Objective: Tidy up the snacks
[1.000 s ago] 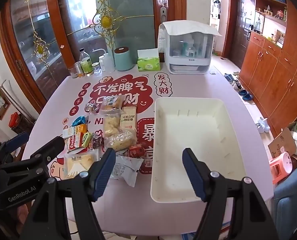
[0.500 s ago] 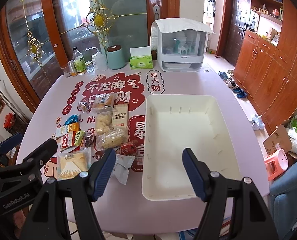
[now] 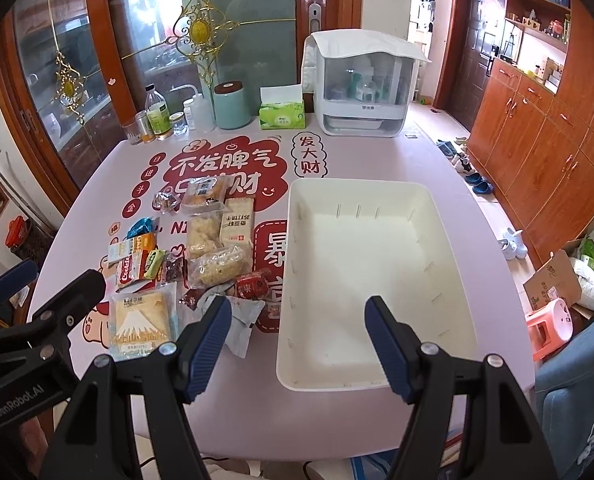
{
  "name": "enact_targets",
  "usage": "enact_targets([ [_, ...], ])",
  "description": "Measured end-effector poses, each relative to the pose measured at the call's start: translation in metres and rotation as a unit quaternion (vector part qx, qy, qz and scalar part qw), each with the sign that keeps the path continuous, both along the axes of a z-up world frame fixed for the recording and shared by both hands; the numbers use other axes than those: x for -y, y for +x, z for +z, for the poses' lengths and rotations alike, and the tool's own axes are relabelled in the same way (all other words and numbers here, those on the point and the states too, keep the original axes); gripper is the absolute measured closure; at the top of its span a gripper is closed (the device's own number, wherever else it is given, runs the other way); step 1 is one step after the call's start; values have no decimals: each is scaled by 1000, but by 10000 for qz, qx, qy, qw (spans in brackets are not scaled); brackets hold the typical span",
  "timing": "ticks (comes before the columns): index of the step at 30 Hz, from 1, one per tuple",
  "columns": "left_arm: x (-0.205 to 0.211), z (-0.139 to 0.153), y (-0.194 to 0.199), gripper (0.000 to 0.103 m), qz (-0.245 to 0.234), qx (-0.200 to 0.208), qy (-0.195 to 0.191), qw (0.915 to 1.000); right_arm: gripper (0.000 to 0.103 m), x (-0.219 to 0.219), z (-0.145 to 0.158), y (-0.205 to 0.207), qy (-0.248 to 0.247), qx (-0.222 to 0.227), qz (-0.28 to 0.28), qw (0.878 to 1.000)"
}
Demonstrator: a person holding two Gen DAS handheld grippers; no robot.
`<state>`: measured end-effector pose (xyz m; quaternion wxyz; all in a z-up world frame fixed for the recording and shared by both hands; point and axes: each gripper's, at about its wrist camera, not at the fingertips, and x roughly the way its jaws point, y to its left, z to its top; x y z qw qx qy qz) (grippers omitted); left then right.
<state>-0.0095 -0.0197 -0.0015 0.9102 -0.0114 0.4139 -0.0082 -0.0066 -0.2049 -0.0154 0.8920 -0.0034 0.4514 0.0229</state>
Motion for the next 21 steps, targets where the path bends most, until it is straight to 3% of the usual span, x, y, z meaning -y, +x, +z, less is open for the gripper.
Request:
enact_targets([
  [21,-3,-2,-14,1,226,42,25,9997,33,7,-1,-1,7,18,279,9996],
])
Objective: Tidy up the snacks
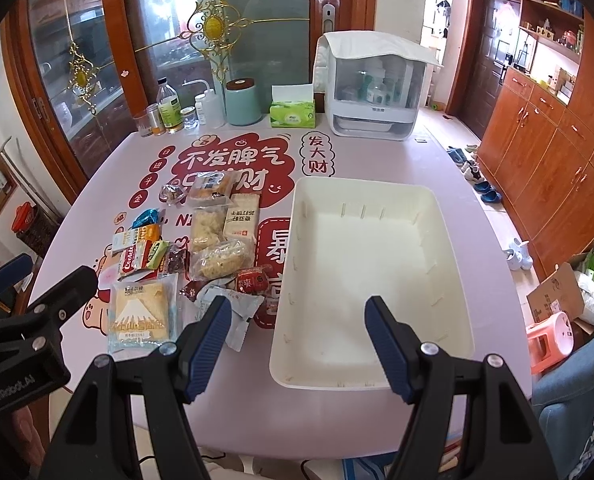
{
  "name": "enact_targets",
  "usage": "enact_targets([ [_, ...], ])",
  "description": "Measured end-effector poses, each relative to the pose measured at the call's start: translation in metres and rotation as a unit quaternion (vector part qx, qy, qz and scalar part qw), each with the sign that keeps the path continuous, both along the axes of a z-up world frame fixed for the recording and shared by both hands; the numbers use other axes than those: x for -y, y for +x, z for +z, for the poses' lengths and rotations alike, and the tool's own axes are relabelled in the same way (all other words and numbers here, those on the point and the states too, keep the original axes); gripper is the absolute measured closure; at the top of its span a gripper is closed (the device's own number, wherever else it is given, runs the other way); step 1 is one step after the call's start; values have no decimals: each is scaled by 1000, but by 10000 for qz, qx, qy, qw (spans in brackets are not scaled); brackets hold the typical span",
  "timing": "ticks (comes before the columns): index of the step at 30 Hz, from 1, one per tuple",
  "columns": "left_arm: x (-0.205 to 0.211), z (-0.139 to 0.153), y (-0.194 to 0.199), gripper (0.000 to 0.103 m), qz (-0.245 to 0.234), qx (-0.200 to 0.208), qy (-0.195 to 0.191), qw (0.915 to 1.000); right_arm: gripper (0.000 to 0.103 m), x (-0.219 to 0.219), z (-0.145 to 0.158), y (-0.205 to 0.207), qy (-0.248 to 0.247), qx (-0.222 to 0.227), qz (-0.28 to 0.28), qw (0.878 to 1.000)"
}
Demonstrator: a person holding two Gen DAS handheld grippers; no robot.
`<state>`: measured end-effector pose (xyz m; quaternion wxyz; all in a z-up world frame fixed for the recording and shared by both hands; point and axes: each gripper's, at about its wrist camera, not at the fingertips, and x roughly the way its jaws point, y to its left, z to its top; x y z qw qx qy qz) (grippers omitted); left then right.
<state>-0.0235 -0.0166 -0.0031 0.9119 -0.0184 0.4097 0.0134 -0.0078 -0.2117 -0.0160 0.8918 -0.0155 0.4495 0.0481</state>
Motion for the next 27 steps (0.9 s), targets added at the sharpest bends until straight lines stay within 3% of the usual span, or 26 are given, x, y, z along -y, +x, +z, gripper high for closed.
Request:
enact_targets([
  [10,-9,3,3,1,-142,-43,53,9999,33,-10,2,8,68,-7,104,9999],
  [27,-54,6,28,1,-729,-89,34,9973,33,-59,21,17,-118,146,-273,9995],
])
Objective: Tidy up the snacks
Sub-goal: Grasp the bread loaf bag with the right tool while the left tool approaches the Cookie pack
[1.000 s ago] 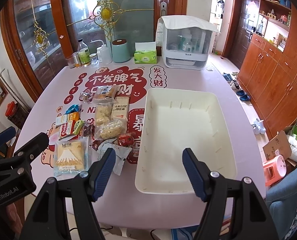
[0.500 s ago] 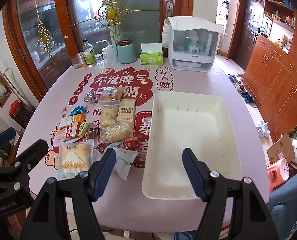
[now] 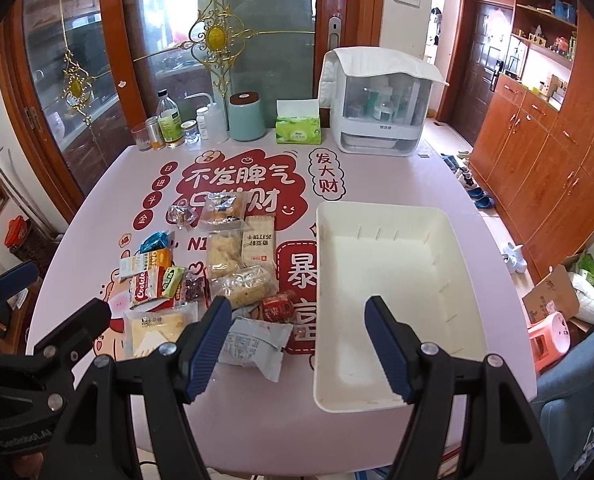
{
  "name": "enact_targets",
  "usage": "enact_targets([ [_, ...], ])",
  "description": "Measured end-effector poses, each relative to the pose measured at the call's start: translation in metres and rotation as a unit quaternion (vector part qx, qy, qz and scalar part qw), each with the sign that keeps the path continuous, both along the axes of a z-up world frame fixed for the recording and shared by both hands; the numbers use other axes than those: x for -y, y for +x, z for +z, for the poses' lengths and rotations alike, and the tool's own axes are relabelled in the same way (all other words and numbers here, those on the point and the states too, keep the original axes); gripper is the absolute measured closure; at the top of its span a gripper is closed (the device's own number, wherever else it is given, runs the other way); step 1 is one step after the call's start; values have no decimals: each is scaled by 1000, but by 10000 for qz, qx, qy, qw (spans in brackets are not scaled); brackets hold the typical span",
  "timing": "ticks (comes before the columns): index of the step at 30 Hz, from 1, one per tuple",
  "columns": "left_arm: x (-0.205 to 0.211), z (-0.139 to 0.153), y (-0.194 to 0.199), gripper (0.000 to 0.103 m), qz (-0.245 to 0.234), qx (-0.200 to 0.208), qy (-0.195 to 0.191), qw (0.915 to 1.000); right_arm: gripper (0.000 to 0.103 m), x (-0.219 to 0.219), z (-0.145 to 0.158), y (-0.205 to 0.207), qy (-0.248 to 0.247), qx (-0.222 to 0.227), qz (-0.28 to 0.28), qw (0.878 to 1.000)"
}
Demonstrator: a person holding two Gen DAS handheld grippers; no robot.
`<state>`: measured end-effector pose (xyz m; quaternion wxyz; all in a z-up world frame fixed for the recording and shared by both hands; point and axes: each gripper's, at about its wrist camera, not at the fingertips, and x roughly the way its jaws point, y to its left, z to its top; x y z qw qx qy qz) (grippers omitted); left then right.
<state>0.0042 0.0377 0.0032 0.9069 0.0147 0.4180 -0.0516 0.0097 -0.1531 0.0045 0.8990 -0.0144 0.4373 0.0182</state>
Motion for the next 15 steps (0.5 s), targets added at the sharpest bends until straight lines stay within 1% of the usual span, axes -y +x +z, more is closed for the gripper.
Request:
enact_targets([
  [2,-12,-1,3,1,40,-27,-54,10000,33,-7,0,0,12,-11,-39,10000],
  [6,-47,-4,9,1,312,-6,-130,9994,33,-19,-1,1,69,-54,-50,9999],
  [11,-98,-16,17,1,709,-16,119,9974,33,-34,-10,5,114,-216,-46,9997],
  [15,-131,-37,28,1,887,-200,336,9953,33,-50,-27,11,118,-409,138,9990],
])
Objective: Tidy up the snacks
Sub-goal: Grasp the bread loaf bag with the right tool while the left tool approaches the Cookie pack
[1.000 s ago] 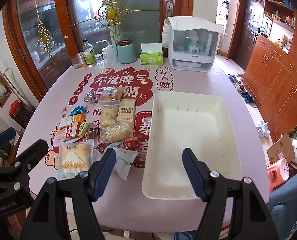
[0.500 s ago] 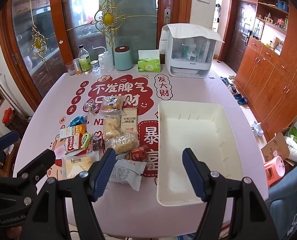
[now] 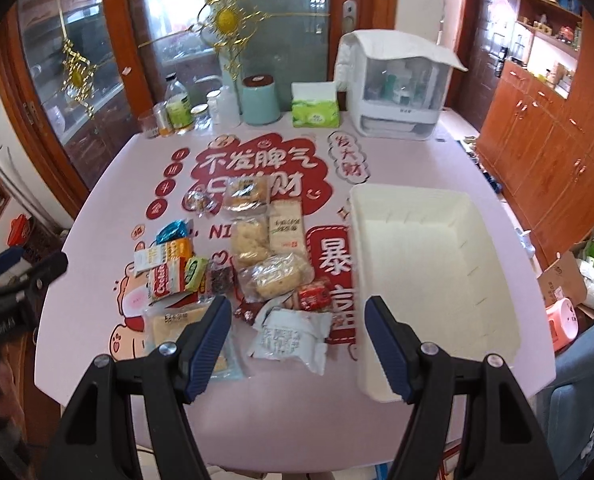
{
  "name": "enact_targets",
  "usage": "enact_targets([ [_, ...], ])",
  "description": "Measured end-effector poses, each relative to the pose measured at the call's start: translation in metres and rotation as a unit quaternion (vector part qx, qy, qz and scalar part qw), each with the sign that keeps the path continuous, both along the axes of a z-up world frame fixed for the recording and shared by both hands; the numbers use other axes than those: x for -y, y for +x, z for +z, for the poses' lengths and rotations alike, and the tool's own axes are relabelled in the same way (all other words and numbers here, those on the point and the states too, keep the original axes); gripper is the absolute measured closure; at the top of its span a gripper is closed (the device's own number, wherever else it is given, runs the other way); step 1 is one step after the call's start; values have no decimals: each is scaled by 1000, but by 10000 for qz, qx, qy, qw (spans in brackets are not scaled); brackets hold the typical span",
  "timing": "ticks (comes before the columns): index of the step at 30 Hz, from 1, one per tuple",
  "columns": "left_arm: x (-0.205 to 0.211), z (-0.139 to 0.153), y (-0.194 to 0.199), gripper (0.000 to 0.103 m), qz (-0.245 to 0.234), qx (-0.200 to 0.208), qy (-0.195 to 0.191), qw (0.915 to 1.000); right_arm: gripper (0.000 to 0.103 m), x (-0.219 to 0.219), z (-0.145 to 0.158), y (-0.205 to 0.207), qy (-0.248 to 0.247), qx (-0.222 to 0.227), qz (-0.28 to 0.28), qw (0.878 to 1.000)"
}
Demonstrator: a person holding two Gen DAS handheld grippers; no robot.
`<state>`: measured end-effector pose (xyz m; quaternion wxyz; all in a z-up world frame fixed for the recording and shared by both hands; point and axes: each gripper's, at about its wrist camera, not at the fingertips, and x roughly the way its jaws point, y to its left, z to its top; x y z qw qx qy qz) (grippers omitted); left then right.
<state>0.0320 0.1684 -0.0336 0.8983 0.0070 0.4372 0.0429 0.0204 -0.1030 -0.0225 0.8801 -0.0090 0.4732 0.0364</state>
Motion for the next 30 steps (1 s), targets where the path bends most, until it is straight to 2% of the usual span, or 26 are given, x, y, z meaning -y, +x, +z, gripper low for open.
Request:
enact_targets([
  [3,-18,-23,8,1,-42,-217,118,9997,33,-14,-16,6,94,-237,264,9993],
  [9,-42,-84,25,1,-595,-836,501,9935,33,-53,-64,25,35,-779,761,9940],
  [13,-52,-116,33,1,-887,-1066,782,9872,33,-78,-114,42,222,-1443,979,9844],
  [18,-49,-151,33,1,-1386,-1359,603,9791,33,-103,-166,47,178,-1896,1214,9742],
  [22,-39,-173,35,3,-1580,-1560,501,9738,33,-108,-191,49,256,-2081,1194,9705],
  [27,-29,-185,36,4,-1743,-1649,371,9701,33,-98,-198,59,601,-1959,1014,9735],
  [30,-27,-189,38,4,-1790,-1673,359,9689,25,-98,-202,67,619,-1836,970,9763],
])
